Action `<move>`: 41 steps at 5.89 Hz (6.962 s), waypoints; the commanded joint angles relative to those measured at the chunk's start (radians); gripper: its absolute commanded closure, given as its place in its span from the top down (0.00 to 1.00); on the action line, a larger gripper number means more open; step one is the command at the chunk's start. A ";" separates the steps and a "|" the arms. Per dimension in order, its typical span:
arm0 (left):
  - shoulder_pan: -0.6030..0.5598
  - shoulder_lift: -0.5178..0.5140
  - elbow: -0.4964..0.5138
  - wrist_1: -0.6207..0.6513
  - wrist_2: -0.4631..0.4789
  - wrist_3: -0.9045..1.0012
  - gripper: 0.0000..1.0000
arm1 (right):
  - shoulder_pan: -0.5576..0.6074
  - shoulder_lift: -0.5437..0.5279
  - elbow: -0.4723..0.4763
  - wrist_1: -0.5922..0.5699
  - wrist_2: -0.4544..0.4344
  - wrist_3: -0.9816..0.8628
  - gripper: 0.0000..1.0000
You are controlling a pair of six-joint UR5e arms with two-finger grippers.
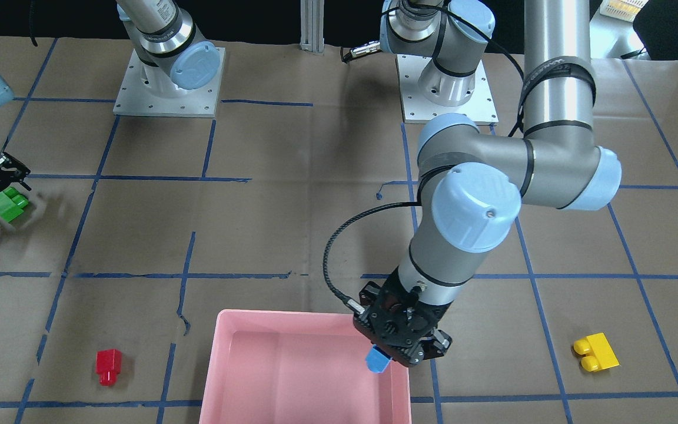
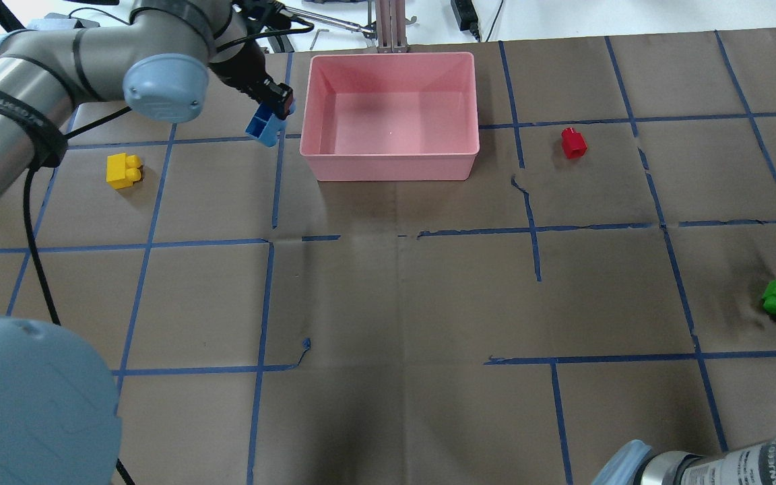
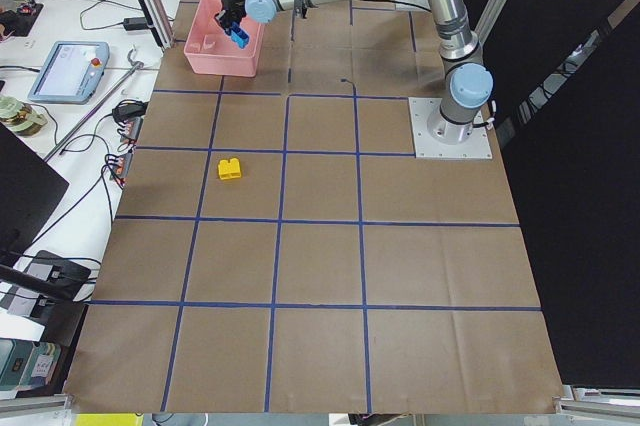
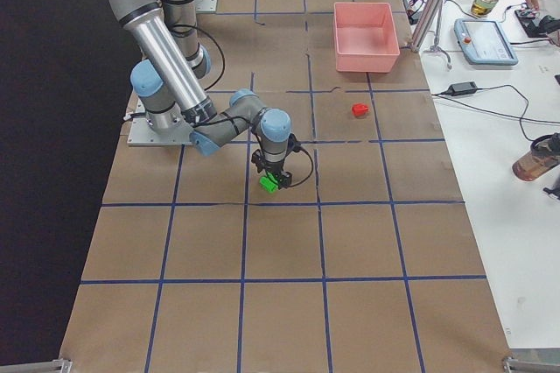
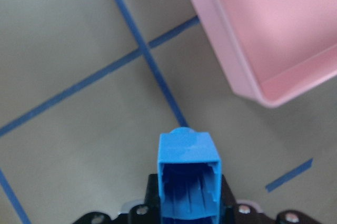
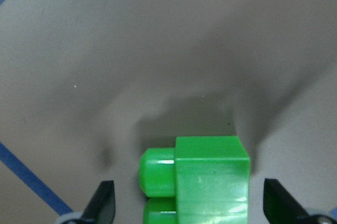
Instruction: Put all blocks into box
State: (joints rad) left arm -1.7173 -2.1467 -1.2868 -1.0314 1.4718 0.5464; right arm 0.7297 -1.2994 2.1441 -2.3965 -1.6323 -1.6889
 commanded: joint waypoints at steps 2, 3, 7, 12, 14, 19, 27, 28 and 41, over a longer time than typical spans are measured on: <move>-0.039 -0.079 0.027 0.059 0.010 -0.005 0.57 | 0.001 -0.004 -0.001 0.002 -0.006 0.001 0.54; -0.036 -0.076 0.030 0.056 0.010 -0.006 0.99 | -0.001 -0.014 -0.004 0.002 0.000 0.006 0.45; 0.319 -0.005 0.046 -0.226 0.033 0.051 1.00 | 0.060 -0.073 -0.192 0.173 0.095 0.287 0.41; 0.490 -0.061 -0.003 -0.161 0.121 -0.236 1.00 | 0.504 -0.026 -0.645 0.525 0.098 1.016 0.41; 0.511 -0.096 -0.058 -0.052 0.123 -0.250 1.00 | 0.723 0.079 -0.787 0.522 0.097 1.319 0.42; 0.565 -0.153 -0.055 -0.042 0.145 -0.221 1.00 | 1.057 0.506 -1.132 0.457 0.100 1.891 0.44; 0.471 -0.109 -0.046 -0.021 0.051 -0.180 0.00 | 0.911 0.341 -1.118 0.634 0.083 1.826 1.00; 0.361 -0.069 -0.037 -0.021 0.014 -0.165 0.00 | 0.852 0.342 -1.116 0.639 0.080 1.739 1.00; -0.027 0.192 0.029 -0.450 0.116 -0.230 0.99 | 0.709 0.565 -1.040 0.643 0.025 1.423 0.32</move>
State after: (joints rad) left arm -1.7471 -2.0078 -1.2563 -1.4022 1.5773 0.3487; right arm 1.4396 -0.7319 1.1078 -1.7544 -1.6079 -0.2678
